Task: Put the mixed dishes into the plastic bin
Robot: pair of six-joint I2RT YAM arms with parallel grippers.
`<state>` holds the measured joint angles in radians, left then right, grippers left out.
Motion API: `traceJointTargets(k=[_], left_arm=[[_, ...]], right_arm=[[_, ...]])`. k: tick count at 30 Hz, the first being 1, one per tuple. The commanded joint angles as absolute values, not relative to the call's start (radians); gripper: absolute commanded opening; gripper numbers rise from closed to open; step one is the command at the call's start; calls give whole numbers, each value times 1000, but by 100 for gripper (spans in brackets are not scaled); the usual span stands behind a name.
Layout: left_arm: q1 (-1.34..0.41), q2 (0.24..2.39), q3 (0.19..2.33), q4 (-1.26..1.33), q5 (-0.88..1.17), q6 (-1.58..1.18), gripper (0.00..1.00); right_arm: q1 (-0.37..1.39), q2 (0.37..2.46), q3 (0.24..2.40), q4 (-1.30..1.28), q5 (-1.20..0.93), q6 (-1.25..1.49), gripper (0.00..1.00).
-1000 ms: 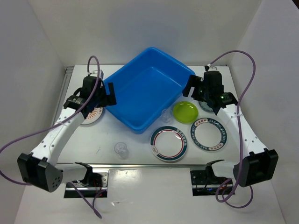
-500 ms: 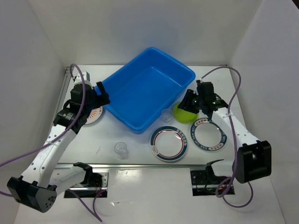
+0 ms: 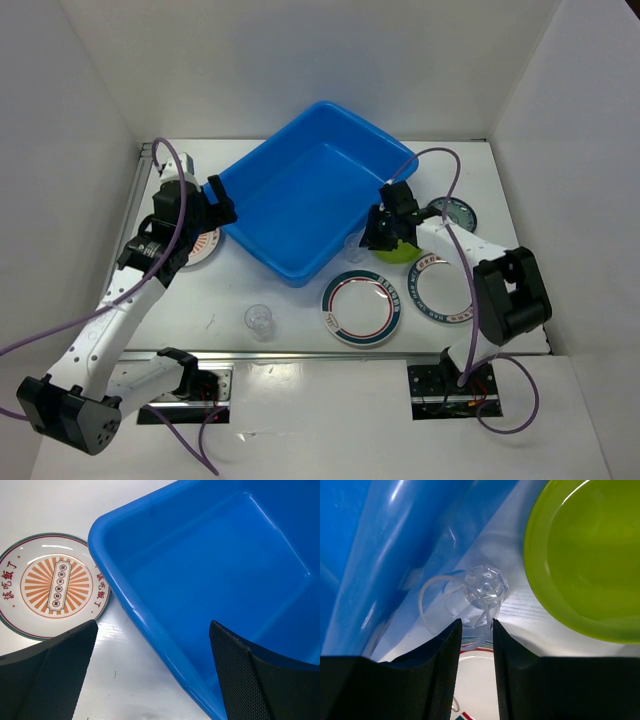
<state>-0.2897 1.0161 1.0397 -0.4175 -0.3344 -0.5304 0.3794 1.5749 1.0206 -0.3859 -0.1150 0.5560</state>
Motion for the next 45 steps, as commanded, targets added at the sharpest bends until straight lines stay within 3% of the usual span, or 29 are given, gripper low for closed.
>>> traceJointTargets(k=[1,3,4,6,13,15,21,25,33,35,45], left_arm=[[-288,983,1029,-371,-353,-532,99],[-288,974,1029,-371,-353,-532,99],[-288,974,1029,-371,-353,-532,99],[-288,965,1029,-371,-364,-532,99],[-288,956,1029,-380,-383,-532,99],[-288,956,1029,-371,-383,-541,99],[-288,956,1039,-371,-374,-541,99],[-288,956,1048,-371,-396,-532,99],[-288,937,1048,-382,-426,-520,99],[-288,937,1039,-382,-426,-511,99],[-288,948,1009,-362,-396,-511,99]], right_arm=[[411,1621,1071,-364,-51,532,35],[422,1641,1080,-364,-37,532,30],[436,1650,1080,-364,-5,532,16],[451,1651,1094,-385,21,532,1],[483,1488,1282,-609,166,468,1],[483,1467,1373,-775,193,424,1],[483,1515,1587,-1026,383,342,1],[483,1600,1751,-1046,452,331,1],[492,1706,1825,-922,476,285,1],[492,1752,1914,-875,486,250,1],[393,2364,2463,-836,367,219,1]])
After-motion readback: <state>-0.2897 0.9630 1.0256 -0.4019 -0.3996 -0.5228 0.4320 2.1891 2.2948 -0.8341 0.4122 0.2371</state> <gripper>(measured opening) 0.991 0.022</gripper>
